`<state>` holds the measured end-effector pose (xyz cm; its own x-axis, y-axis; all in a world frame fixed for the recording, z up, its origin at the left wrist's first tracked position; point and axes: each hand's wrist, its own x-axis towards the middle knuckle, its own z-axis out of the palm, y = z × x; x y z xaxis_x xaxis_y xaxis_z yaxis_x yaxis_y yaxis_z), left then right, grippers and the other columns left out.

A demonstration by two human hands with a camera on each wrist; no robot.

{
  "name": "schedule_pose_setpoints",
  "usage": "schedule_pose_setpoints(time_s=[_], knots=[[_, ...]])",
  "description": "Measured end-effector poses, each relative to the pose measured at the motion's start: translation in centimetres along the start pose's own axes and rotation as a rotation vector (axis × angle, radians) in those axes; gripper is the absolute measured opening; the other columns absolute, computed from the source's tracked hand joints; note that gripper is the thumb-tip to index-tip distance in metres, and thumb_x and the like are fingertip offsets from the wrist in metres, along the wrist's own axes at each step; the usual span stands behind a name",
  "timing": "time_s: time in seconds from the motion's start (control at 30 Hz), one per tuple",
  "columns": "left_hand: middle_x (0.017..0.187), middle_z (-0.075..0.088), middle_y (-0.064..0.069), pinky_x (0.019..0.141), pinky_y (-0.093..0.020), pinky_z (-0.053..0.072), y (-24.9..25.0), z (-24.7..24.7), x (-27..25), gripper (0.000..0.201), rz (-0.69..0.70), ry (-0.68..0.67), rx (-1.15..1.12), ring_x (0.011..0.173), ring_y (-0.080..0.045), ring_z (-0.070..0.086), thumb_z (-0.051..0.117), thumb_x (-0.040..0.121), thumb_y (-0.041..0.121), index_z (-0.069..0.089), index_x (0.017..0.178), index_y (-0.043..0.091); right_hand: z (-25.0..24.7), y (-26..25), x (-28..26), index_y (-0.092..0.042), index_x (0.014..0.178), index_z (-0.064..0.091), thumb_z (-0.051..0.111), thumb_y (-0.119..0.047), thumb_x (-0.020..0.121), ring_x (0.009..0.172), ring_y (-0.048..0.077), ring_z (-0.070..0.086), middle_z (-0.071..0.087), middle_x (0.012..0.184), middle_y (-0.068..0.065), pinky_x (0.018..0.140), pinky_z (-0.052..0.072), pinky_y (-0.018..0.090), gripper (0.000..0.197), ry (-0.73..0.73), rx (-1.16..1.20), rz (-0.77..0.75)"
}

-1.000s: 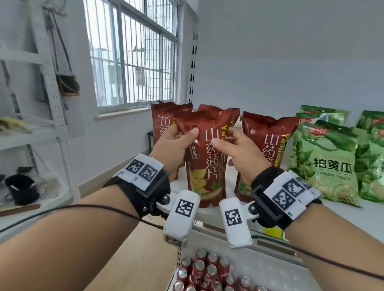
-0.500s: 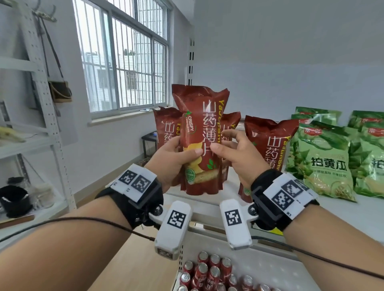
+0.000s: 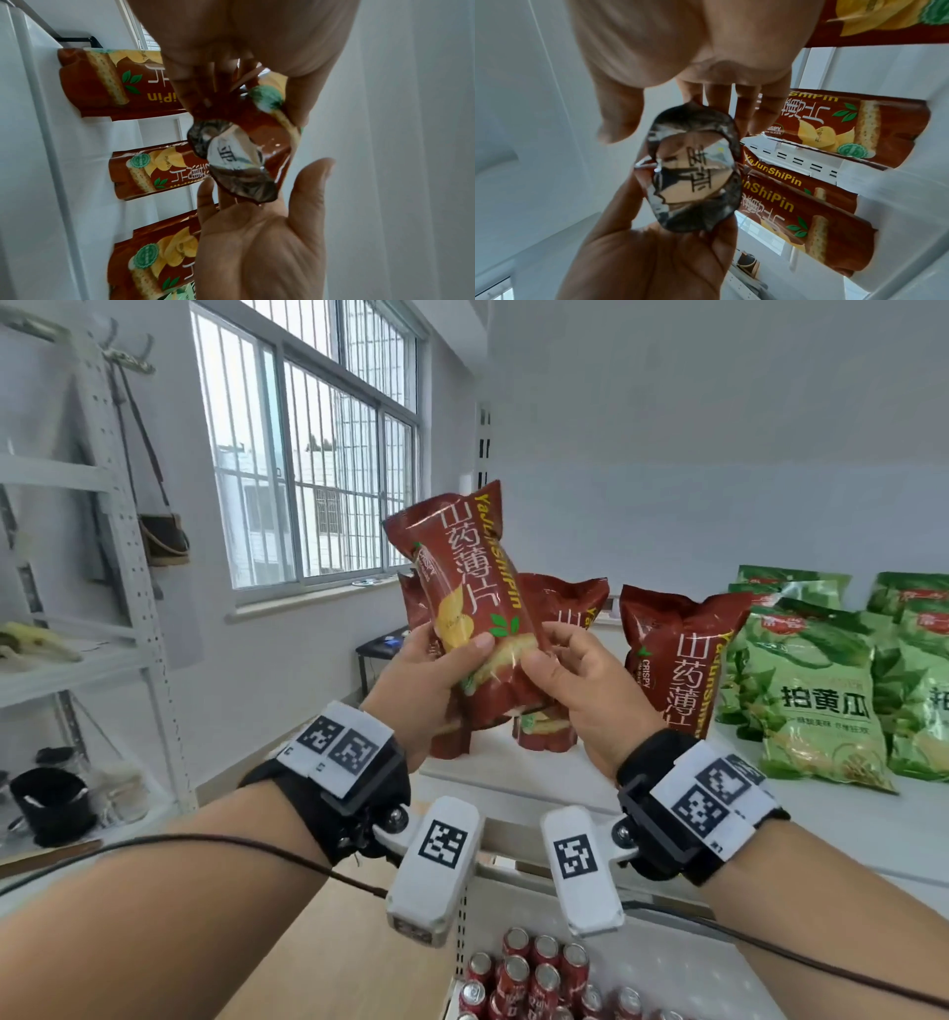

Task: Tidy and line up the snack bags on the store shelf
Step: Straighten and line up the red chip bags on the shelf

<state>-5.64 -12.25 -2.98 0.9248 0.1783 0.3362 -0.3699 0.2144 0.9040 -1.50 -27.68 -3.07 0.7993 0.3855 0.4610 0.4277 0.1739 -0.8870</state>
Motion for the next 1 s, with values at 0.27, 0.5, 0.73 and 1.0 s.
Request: schedule_pose_setpoints(time_s=[0.27,0.5,0.73,1.0], knots=[[0.109,0.069,-0.016,0.072,-0.040,0.057,1.0,1.3,1.0,0.042,0.093,0.145,-0.153,0.091,-0.029,0.071,0.051,0.095,0.030,0.047,0.133,0.010,-0.3,-0.6,1.5,-0.046,0.114,0.039,0.076,-0.004,0.072,0.069,0.001,0.067,0.059,0.107,-0.007,0.063,0.052,0.016,0.070,-0.109,-0.207,-0.191],[0.112,0.069,-0.015,0.072,-0.037,0.057,0.3,2.4,1.1,0.043,0.138,0.235,-0.115,0.095,-0.027,0.068,0.047,0.095,0.036,0.052,0.129,0.011,-2.5,-1.3,1.9,-0.039,0.097,0.056,0.063,-0.011,0.083,0.074,-0.001,0.064,0.068,0.086,-0.020,0.059,0.052,0.017,0.032,-0.205,-0.049,-0.200],[0.085,0.074,0.005,0.057,-0.023,0.054,-0.7,3.4,0.4,0.027,0.185,0.269,0.042,0.068,-0.008,0.069,0.043,0.100,0.022,0.059,0.121,0.027,-3.9,-0.6,2.5,-0.037,0.106,0.058,0.048,-0.026,0.096,0.084,0.000,0.062,0.065,0.104,-0.011,0.060,0.048,0.016,0.018,-0.190,-0.025,-0.189],[0.111,0.071,-0.009,0.072,-0.041,0.058,-0.8,6.0,-1.2,0.048,0.138,0.225,0.073,0.094,-0.026,0.070,0.066,0.081,0.027,0.053,0.127,0.019,-5.0,-0.3,2.5,-0.033,0.114,0.048,0.066,-0.027,0.085,0.092,0.009,0.059,0.058,0.105,-0.007,0.067,0.045,0.016,0.035,-0.258,0.044,-0.125]])
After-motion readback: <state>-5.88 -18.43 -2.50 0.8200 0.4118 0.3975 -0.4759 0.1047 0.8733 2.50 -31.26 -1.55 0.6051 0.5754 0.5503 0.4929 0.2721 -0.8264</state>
